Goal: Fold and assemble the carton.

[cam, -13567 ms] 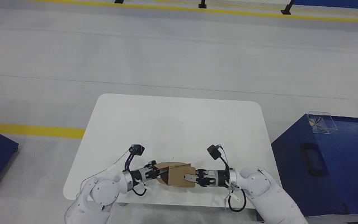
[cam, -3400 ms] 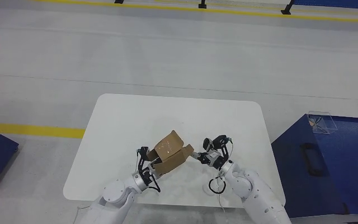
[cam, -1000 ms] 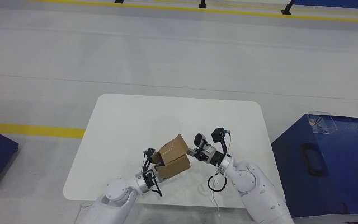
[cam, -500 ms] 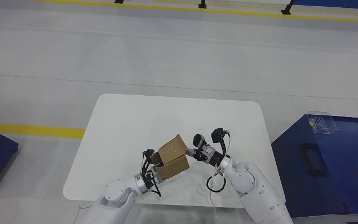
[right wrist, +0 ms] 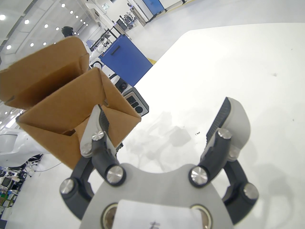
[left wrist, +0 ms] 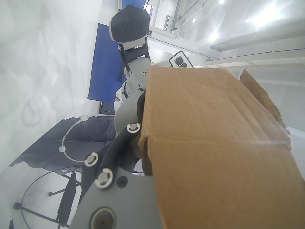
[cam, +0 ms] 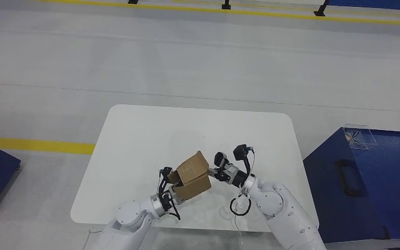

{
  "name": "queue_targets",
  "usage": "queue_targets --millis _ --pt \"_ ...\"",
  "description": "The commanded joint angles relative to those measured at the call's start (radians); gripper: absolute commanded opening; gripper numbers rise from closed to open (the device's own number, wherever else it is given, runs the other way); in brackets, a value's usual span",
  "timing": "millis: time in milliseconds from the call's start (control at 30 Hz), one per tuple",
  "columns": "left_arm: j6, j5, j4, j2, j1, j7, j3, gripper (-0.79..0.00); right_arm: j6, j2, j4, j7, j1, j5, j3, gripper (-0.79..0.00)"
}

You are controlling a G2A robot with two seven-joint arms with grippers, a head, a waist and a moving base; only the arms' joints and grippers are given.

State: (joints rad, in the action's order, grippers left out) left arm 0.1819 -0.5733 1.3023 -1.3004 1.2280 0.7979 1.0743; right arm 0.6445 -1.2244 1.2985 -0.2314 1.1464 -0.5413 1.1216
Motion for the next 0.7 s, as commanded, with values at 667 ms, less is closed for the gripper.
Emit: queue_targets --millis 667 --pt "0.025 -0.015 0.013 0.002 0.012 0.013 0.011 -0.785 0.073 0.009 -0.006 0.049 0.020 0.110 0.067 0.000"
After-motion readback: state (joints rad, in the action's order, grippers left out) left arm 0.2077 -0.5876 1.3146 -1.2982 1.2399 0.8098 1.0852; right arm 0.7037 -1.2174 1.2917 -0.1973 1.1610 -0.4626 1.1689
